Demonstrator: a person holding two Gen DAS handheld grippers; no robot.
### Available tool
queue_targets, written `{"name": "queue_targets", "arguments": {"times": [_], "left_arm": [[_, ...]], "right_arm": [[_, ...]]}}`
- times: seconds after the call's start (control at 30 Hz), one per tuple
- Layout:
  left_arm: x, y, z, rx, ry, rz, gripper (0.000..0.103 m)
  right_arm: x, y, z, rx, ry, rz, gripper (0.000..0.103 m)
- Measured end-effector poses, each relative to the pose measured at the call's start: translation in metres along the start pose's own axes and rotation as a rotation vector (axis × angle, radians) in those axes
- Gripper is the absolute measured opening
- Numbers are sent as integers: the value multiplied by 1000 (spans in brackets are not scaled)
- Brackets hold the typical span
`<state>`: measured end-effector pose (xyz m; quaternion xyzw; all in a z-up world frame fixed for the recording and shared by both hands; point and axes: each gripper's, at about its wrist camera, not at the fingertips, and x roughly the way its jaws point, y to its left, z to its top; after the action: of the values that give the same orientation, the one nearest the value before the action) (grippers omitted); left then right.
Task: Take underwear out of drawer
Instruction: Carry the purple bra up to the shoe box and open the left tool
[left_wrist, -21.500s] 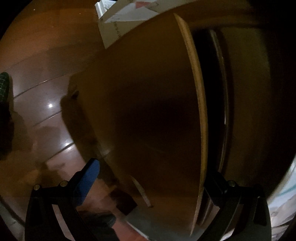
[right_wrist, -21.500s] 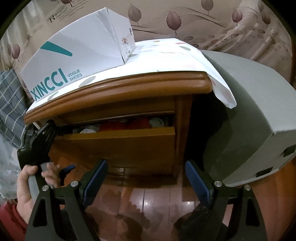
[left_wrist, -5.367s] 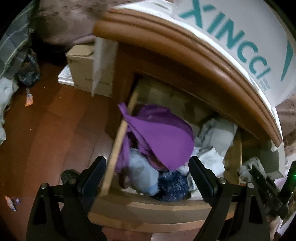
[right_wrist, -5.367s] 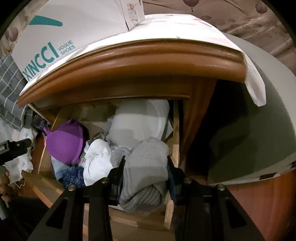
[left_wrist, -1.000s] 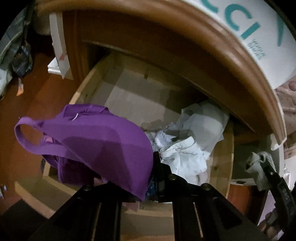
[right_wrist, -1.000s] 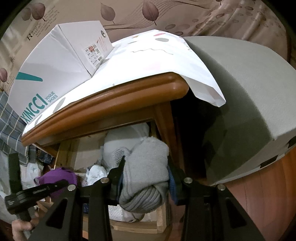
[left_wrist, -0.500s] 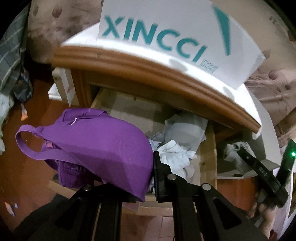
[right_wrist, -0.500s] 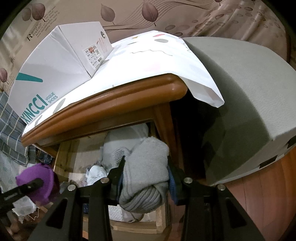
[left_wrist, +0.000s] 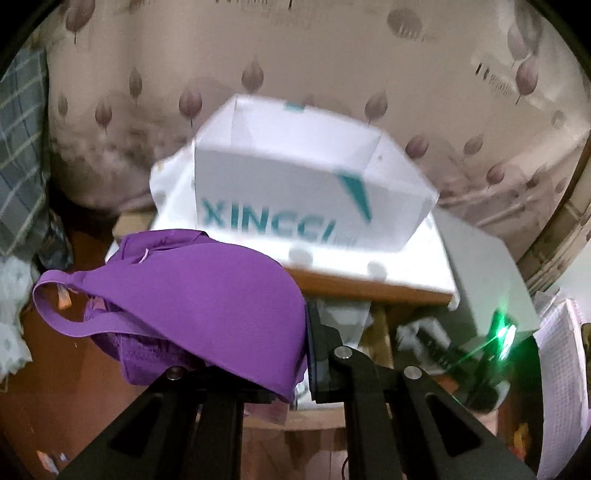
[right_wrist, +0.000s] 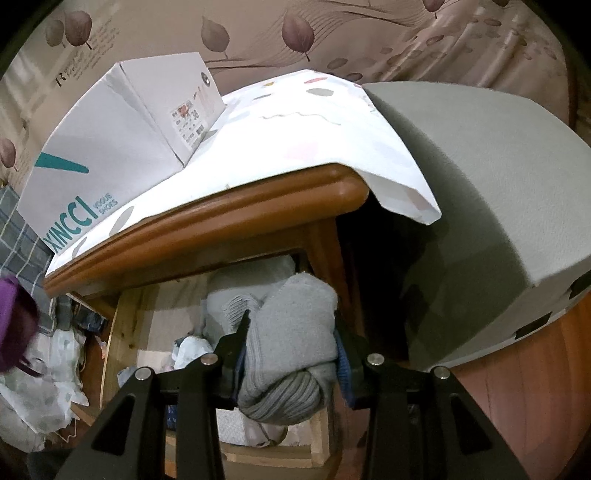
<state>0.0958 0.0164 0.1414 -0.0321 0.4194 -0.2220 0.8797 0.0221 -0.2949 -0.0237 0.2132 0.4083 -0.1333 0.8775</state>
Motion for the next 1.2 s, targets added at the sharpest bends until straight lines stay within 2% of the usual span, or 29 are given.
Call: {"name": "queue_targets", "arguments": {"times": [0.17,0.3,0.4,0.5,0.67,0.87,1.2], "left_arm": [[-35,-3,54,41,-103,10,10],[-49,-11,100,92,-186,35,10],[-46,-17,132,122,-215,22,10],[-27,-24,157,158,-203,10,11],[22,-22,183,135,-139,-14,11],[82,-12,190,122,-23,-25,11],[133,-11,178,174,41,3,12]], "right_arm": [[-2,-2,2,9,-4,-7,38],[-2,-4,3,19,-5,-5,39],[-2,-4,4,21,-9,-7,38],[-2,-3,4,20,-13,-14,39],[-6,0,6,-3,-38,-37,38],[-5,-6,8,26,-30,-28,39],[-1,-6,10,29,-18,-21,39]]}}
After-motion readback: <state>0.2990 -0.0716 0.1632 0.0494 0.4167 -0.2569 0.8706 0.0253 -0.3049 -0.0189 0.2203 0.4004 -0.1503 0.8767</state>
